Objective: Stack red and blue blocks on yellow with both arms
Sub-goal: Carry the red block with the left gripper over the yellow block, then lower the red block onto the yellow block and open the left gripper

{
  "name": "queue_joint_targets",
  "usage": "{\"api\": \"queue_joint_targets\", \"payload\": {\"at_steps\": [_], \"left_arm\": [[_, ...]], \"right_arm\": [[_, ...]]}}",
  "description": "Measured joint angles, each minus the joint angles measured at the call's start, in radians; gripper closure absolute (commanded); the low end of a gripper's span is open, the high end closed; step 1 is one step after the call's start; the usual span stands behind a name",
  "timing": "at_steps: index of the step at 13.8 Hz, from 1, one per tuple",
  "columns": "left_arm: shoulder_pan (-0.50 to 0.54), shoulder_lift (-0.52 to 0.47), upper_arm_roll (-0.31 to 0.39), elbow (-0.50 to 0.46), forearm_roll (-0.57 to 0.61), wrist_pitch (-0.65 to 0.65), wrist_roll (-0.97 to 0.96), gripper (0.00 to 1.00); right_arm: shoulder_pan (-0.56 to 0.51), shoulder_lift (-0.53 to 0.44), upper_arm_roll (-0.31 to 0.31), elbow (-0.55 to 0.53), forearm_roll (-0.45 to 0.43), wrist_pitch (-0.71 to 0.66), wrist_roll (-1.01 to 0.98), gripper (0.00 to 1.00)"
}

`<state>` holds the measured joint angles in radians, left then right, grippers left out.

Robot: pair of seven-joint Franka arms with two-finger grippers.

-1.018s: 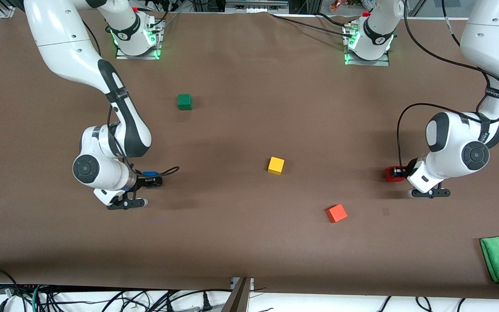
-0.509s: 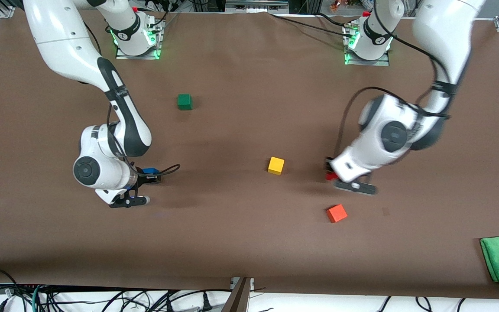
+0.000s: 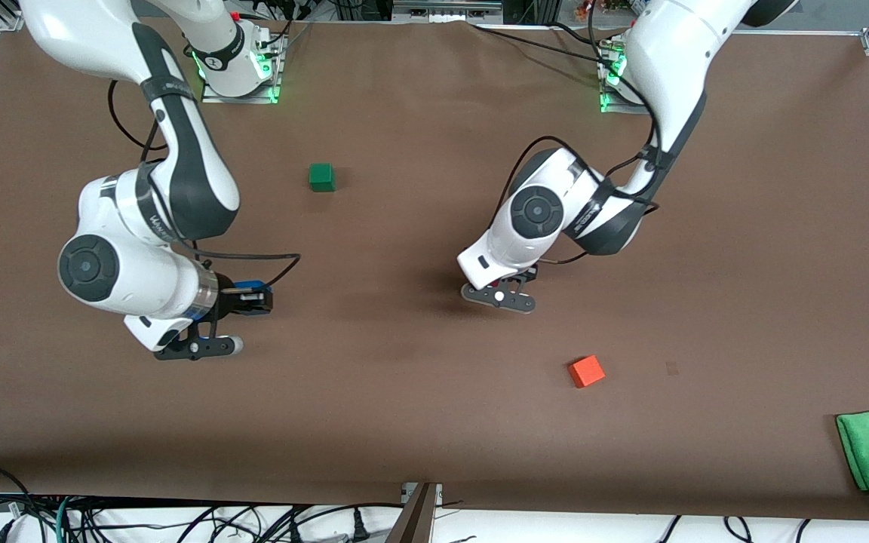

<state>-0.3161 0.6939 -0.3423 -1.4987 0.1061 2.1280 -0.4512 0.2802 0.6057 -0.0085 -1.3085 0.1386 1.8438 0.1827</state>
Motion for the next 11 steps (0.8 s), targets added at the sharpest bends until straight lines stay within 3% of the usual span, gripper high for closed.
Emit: {"api": "queue_joint_targets", "payload": {"at_steps": [11], "left_arm": [[-0.022, 0.042, 0.006, 0.038, 0.02, 0.0, 0.0, 0.92]], "right_arm": [[0.051, 0.033, 0.004, 0.047, 0.0, 0.012, 0.132, 0.71]]}}
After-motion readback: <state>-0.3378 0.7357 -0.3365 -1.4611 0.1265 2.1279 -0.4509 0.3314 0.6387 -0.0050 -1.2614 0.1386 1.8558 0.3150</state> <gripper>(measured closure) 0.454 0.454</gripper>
